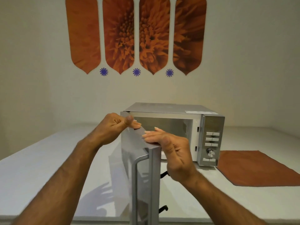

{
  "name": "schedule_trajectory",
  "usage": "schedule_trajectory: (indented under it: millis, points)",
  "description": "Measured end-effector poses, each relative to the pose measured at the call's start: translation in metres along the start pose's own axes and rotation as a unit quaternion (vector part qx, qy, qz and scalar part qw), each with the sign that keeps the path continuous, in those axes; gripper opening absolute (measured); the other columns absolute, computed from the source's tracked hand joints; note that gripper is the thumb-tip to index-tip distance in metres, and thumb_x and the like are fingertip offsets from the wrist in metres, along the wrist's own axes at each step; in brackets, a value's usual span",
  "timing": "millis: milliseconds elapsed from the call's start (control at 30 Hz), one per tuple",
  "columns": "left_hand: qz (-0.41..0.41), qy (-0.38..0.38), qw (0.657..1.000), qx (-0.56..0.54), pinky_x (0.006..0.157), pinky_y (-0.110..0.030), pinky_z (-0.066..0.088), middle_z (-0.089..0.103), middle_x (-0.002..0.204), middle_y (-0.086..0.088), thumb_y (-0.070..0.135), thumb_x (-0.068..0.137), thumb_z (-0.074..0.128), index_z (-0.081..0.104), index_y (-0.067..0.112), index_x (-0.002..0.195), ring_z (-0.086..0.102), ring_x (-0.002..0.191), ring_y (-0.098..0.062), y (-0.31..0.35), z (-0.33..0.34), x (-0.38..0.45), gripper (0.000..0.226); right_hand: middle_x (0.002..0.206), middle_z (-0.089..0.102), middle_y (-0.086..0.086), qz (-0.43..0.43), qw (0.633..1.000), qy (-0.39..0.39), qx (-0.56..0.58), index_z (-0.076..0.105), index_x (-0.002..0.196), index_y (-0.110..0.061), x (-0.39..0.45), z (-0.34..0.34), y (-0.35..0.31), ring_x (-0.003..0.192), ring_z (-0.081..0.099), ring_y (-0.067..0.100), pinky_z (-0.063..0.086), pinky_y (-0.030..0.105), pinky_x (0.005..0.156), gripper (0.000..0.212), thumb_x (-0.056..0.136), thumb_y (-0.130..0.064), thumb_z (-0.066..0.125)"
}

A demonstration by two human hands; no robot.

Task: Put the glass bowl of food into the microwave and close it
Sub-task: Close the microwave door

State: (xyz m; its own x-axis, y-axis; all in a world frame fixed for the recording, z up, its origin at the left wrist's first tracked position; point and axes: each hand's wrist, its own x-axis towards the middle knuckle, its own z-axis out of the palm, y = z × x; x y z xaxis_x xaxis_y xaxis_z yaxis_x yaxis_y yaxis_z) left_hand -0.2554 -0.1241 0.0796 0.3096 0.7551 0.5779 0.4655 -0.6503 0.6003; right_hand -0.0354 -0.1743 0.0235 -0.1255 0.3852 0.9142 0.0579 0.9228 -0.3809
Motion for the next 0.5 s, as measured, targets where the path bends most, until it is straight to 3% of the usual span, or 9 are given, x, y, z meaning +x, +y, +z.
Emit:
schedule_trajectory:
  millis: [167,267,333,433,500]
  points:
    - [0.026,-0.002,1.0,-0.001,0.098,-0.032,0.052,0.078,0.112,0.002,0.09,0.071,0.042,0.08,0.024,0.101,0.069,0.11,-0.008,0.0,0.037,0.023,0.082,0.092,0.08,0.012,0.024,0.998,0.048,-0.046,0.079,0.089,-0.003,0.011,-0.047,0.019,0.093,0.078,0.022,0.061,0.049,0.082,0.065,0.099,-0.055,0.043]
    - [0.038,-0.005,0.999,0.033,0.093,-0.044,0.056,0.078,0.111,-0.005,0.085,0.077,0.041,0.079,0.022,0.108,0.07,0.106,-0.017,-0.001,0.059,0.037,0.08,0.085,0.08,0.011,0.035,0.988,0.063,-0.134,0.08,0.084,-0.004,0.014,-0.073,0.034,0.084,0.078,0.021,0.062,0.047,0.071,0.069,0.098,-0.059,0.04]
    - [0.051,-0.001,0.997,0.058,0.085,-0.049,0.058,0.079,0.1,-0.01,0.078,0.084,0.041,0.08,0.02,0.104,0.072,0.096,-0.028,-0.002,0.073,0.049,0.073,0.073,0.076,0.015,0.034,0.978,0.051,-0.199,0.077,0.076,0.001,0.017,-0.089,0.045,0.069,0.073,0.028,0.057,0.048,0.059,0.075,0.098,-0.06,0.039]
    - [0.071,0.016,0.991,0.111,0.059,-0.033,0.05,0.066,0.065,-0.004,0.076,0.089,0.034,0.076,0.005,0.089,0.061,0.063,-0.023,-0.006,0.092,0.066,0.082,0.063,0.068,0.006,0.04,0.958,0.01,-0.283,0.073,0.073,-0.007,0.023,-0.105,0.057,0.057,0.062,0.022,0.05,0.044,0.052,0.069,0.098,-0.061,0.038]
    - [0.087,0.03,0.985,0.146,0.059,-0.037,0.05,0.068,0.069,-0.009,0.067,0.095,0.034,0.073,0.007,0.084,0.061,0.066,-0.023,-0.008,0.105,0.074,0.072,0.067,0.07,0.002,0.06,0.936,-0.017,-0.347,0.074,0.079,-0.013,0.027,-0.114,0.065,0.061,0.063,0.018,0.053,0.041,0.055,0.063,0.097,-0.062,0.039]
